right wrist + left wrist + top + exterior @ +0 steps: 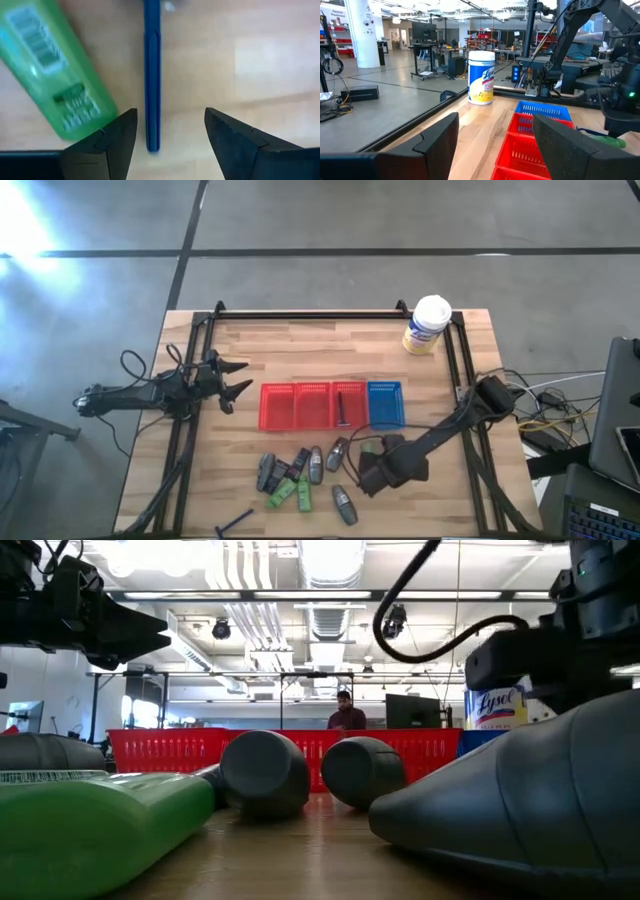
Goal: Pick & Place Travel size toiletries
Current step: Put the blue razor into the right red bin
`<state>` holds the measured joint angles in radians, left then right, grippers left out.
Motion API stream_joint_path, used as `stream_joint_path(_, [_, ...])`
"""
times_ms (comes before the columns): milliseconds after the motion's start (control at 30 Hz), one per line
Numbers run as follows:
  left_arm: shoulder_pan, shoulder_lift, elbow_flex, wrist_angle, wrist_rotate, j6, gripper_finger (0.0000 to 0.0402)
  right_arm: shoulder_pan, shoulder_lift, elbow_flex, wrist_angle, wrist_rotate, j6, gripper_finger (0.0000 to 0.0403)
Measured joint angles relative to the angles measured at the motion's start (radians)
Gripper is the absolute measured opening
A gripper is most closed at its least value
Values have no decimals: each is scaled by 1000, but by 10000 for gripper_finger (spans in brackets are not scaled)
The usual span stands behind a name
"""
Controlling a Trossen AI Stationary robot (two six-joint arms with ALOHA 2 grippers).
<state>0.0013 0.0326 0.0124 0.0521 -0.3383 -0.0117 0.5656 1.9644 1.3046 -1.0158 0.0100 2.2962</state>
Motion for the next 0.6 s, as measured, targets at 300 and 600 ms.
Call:
stream_joint_path(300, [0,0,0,0,0,0,259,-20,4,-15,1,99,-125,201])
stream_joint_path(600, [0,0,0,0,0,0,259,-18,-4,-77,67,107,-159,132])
